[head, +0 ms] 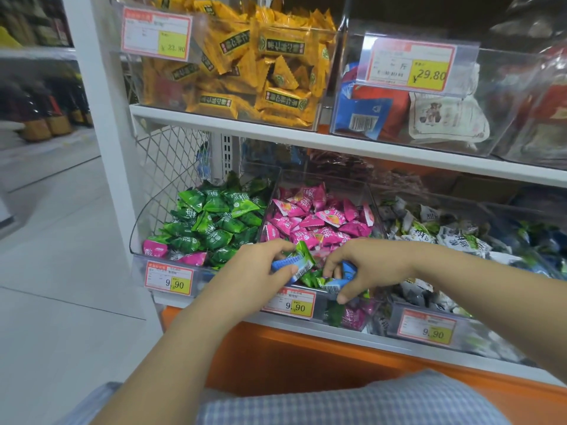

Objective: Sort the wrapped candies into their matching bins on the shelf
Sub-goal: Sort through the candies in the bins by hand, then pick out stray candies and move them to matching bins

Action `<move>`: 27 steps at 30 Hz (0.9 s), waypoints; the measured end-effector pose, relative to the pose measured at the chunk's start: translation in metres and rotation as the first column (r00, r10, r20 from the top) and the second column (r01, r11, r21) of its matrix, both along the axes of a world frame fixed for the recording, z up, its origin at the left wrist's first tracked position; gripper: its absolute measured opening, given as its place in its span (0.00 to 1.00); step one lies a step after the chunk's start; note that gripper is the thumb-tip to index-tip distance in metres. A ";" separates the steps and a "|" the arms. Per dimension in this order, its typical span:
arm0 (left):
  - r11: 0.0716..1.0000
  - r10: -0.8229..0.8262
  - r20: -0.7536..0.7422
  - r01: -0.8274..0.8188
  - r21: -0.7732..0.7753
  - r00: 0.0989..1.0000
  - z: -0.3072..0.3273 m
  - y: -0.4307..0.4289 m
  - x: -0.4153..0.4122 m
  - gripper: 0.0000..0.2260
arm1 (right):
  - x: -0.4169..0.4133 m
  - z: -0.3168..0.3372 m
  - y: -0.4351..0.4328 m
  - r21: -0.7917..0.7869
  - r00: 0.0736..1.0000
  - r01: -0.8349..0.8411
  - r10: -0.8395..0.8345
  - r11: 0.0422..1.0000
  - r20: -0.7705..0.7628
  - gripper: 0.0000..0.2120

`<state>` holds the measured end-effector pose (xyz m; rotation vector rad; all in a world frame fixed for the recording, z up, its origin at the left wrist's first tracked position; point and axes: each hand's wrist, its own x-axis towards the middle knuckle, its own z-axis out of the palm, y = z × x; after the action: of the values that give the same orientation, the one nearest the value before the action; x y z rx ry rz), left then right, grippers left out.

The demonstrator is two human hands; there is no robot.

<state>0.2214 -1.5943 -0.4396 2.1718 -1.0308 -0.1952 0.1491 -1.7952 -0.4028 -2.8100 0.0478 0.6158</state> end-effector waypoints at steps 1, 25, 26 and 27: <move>1.000 -0.003 0.001 0.003 -0.002 1.000 0.000 0.000 0.000 0.17 | -0.001 0.003 -0.003 0.017 1.000 0.007 -0.007 1.000 0.029 0.20; 0.950 -0.081 0.111 0.110 -0.291 0.991 0.017 -0.130 -0.073 0.18 | -0.152 0.006 -0.090 0.470 0.452 0.363 -0.593 0.804 0.666 0.09; 0.947 -0.103 0.116 0.133 -0.293 0.988 0.016 -0.143 -0.080 0.18 | -0.163 0.002 -0.100 0.478 0.406 0.395 -0.616 0.785 0.676 0.09; 0.944 -0.125 0.115 0.154 -0.292 0.985 0.016 -0.156 -0.088 0.18 | -0.175 -0.002 -0.110 0.480 0.366 0.427 -0.632 0.766 0.683 0.08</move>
<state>0.1331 -1.7501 -0.4232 1.8494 -1.1873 0.0011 -0.0260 -1.9052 -0.4045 -2.3203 0.6452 -0.8343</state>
